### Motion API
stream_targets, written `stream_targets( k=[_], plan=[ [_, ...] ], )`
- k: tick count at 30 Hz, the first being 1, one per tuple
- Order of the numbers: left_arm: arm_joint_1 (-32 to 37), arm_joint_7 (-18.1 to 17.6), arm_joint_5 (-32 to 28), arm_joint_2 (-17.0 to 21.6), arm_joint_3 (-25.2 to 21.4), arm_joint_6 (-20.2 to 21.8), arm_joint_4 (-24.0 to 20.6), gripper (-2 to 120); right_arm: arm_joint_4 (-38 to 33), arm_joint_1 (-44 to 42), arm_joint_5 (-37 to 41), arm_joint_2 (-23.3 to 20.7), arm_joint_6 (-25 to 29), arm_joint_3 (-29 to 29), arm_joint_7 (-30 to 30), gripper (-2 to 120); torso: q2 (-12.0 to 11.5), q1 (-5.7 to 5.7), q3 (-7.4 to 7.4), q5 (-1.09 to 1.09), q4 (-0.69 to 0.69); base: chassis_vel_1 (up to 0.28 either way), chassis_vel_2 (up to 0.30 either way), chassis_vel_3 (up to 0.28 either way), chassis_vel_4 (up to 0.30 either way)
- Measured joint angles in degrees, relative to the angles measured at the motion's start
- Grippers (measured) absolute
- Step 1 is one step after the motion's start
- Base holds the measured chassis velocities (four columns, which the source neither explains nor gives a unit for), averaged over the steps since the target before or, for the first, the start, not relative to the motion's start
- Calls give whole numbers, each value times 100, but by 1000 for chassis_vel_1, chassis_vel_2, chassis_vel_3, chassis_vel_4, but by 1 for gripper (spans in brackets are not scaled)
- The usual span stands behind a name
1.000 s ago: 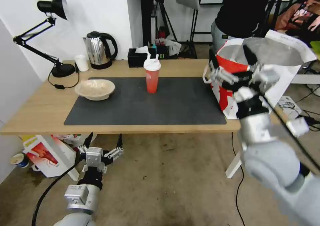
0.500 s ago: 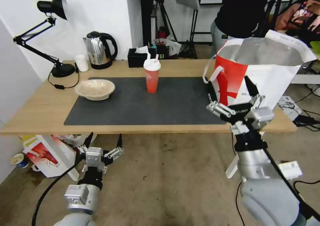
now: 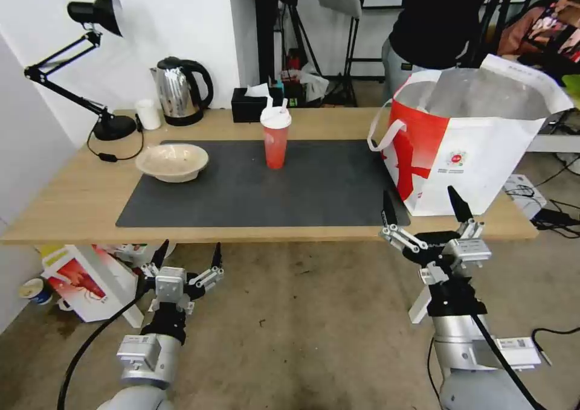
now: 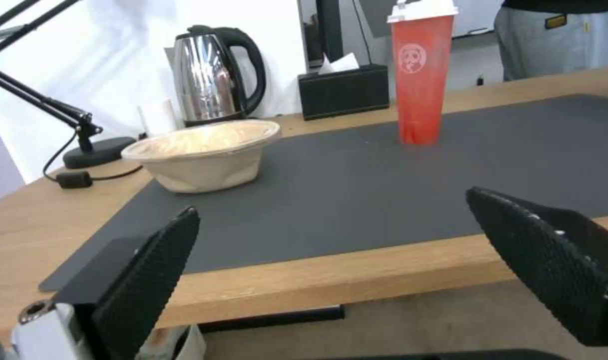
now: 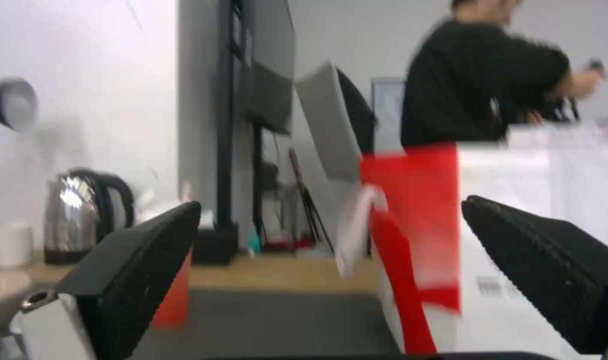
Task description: Pick up the trash from the table and place it into the takeout bag.
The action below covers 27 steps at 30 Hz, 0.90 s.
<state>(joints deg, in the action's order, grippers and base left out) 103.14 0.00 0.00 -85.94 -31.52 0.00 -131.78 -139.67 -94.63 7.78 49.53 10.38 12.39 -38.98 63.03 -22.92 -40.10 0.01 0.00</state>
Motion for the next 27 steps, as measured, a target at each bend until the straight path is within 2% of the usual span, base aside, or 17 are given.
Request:
stream_targets(
  k=[7, 27],
  plan=[
    [0, 0, 0, 0, 0, 0, 0, 100, 215, -153, -26, -3, -36, -145, -406, 100, 0, 0, 0, -1, 1, 0, 0, 0, 0],
    [0, 0, 0, 0, 0, 0, 0, 100, 240, -570, 140, 163, -160, -396, -675, 100, -1, -1, 0, -1, 0, 0, 0, 0, 0]
  ],
)
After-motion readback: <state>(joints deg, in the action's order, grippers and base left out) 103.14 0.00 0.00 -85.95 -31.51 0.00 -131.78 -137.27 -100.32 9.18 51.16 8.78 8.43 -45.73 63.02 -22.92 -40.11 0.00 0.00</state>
